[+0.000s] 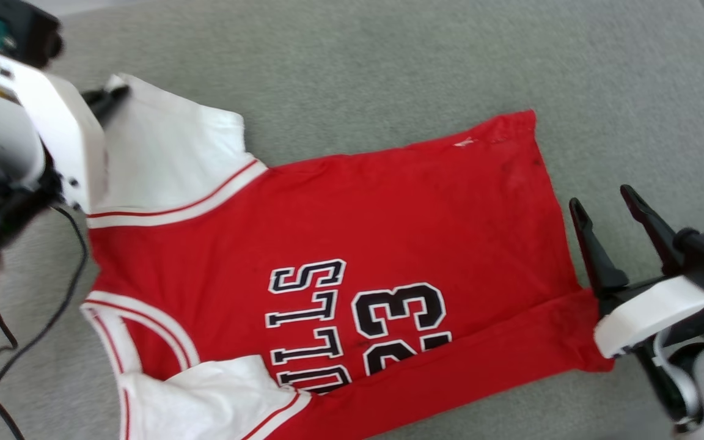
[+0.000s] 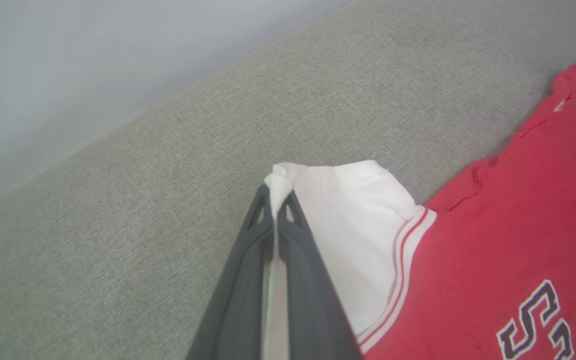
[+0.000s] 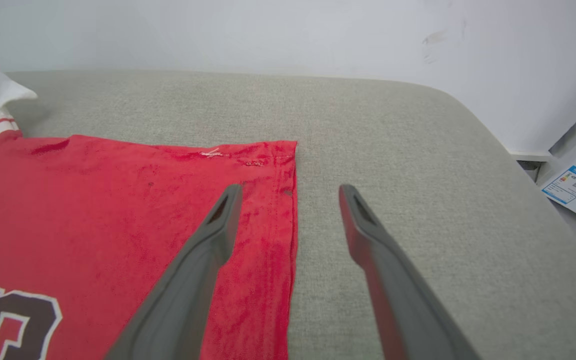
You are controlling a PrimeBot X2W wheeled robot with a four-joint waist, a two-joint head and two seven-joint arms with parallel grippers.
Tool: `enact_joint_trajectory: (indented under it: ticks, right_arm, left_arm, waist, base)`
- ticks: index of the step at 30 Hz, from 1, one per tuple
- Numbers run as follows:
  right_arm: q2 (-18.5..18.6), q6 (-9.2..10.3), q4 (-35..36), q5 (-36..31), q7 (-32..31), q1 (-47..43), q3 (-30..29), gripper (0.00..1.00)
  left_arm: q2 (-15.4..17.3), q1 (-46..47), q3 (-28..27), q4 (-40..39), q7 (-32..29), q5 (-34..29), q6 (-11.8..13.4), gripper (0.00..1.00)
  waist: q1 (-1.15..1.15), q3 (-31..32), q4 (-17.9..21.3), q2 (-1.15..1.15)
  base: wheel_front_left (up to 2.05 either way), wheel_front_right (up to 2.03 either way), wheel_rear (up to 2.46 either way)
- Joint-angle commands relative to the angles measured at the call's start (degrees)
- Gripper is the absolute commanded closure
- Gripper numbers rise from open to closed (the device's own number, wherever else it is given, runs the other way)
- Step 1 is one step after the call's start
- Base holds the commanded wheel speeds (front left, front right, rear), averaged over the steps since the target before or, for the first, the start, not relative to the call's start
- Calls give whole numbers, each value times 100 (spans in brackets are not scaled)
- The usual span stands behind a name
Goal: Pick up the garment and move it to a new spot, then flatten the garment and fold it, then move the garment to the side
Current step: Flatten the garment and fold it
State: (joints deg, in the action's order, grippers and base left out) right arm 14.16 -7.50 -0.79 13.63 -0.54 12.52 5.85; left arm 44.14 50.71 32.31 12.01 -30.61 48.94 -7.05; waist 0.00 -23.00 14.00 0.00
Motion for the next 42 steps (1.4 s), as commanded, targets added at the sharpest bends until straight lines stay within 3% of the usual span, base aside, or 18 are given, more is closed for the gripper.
enact_joint_trajectory:
  ticks: [1, 7, 13, 18, 24, 39, 40, 41, 42]
  right_arm:
    - [125, 2, 48, 61, -162, 99, 26, 0]
    - [1142, 3, 231, 756, -1899, 501, 155, 0]
    - [1982, 2, 64, 1024, -3504, 1159, 347, 0]
    - [2162, 3, -310, 1098, -4383, 1647, 391, 0]
    - [2187, 3, -967, 990, -4779, 2075, 429, 0]
    - [1966, 0, -2368, 724, -4627, 2089, 1042, 0]
    - [1920, 0, -2453, 766, -4596, 2093, 1013, 27]
    - [1874, 0, -2530, 800, -4570, 2094, 973, 73]
    - [1840, 0, -2587, 824, -4524, 2109, 946, 100]
  left_arm:
    - [15, -116, 27, -114, 68, 20, -16, 100]
    - [33, -767, 129, -1271, 618, 99, -11, 100]
    - [140, -1313, 121, -2207, 1017, -84, 220, 100]
    - [159, -1657, 145, -2798, 1256, -173, 375, 100]
    - [3, -1841, 270, -3131, 1507, -373, 463, 100]
    - [-355, -1822, 582, -3153, 1763, -627, 418, 100]
    - [-344, -1829, 594, -3124, 1764, -650, 412, 100]
    - [-336, -1840, 604, -3096, 1779, -656, 407, 100]
    - [-334, -1857, 612, -3060, 1786, -664, 407, 100]
  waist:
    - [0, 259, -275, 0]
    - [0, 421, -743, 0]
    - [0, 316, -1189, 0]
    - [0, 140, -1531, 0]
    - [0, -115, -1882, 0]
    - [0, -392, -2285, 0]
    - [0, -386, -2282, 0]
    - [0, -374, -2272, 0]
    - [0, -346, -2254, 0]
  base:
    - [0, 0, 0]
    - [0, 0, 0]
    - [0, 0, 0]
    - [0, 0, 0]
    - [0, 0, 0]
    - [0, 0, 0]
    - [0, 0, 0]
    - [0, 0, 0]
    - [0, 0, 0]
